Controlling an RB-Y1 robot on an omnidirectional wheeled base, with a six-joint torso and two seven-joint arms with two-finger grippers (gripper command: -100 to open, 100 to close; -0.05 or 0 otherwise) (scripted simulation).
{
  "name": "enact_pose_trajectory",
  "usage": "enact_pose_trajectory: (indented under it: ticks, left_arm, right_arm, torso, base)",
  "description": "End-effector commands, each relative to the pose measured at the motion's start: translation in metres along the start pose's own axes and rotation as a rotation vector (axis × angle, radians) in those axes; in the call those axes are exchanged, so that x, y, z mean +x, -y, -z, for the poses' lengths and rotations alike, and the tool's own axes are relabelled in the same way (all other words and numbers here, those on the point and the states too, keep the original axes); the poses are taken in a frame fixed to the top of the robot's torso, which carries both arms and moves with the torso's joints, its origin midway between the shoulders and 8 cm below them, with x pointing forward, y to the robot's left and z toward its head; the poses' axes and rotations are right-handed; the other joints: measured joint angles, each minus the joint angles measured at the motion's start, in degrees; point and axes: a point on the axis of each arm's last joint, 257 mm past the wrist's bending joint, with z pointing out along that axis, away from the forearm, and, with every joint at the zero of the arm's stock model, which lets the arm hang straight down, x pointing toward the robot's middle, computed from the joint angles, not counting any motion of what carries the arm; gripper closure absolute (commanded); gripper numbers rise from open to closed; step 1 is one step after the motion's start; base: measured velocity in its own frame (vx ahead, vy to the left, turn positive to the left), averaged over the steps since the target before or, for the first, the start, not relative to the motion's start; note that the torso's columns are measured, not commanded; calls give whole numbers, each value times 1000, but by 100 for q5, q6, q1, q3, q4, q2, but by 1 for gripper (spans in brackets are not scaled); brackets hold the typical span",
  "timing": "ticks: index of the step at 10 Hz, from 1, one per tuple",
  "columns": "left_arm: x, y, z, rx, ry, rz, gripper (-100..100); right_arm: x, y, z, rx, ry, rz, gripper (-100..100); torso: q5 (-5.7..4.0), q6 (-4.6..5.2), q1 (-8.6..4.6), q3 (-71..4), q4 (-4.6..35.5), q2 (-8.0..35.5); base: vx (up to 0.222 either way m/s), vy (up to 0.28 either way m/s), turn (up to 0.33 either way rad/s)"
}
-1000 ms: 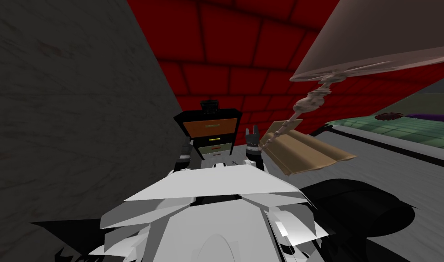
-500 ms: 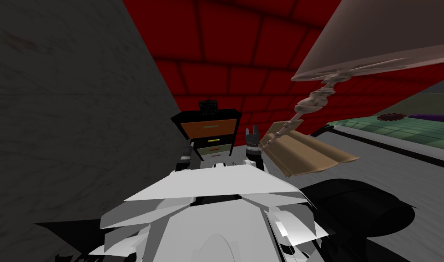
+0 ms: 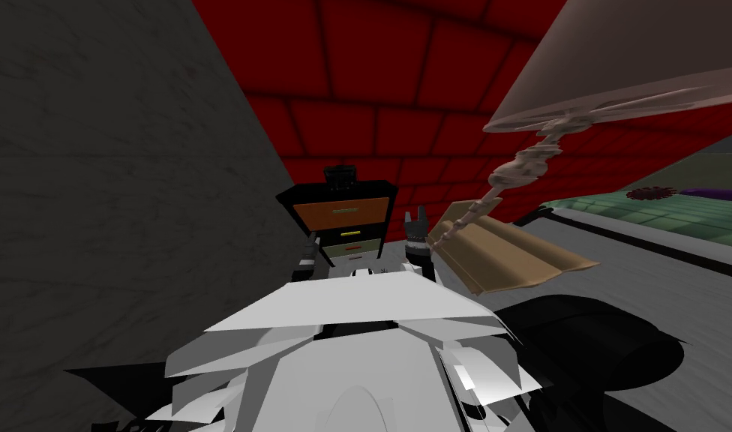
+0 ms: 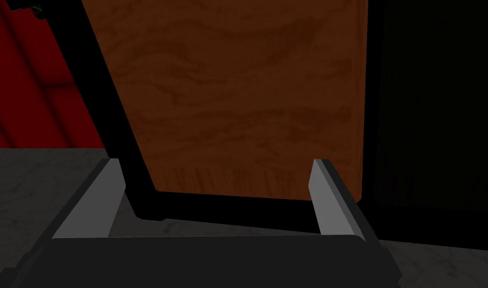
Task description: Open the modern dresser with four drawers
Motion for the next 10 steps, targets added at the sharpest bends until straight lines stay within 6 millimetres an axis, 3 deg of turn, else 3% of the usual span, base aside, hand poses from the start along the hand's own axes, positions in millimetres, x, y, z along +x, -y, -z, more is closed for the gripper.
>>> enact_pose_trajectory:
  ticks: [1, 10]
  left_arm:
    - [0, -18, 5, -25, 0, 0, -100]
    - [0, -77, 26, -111, 14, 13, -100]
  right_arm:
    - [0, 0, 0, 0, 0, 0, 0]
    - [0, 0, 0, 0, 0, 0, 0]
  torso:
    - [-2, 1, -7, -3, -1, -5]
    - [0, 0, 2, 0, 0, 0]
  base:
    - [40, -32, 4]
    - [40, -29, 4]
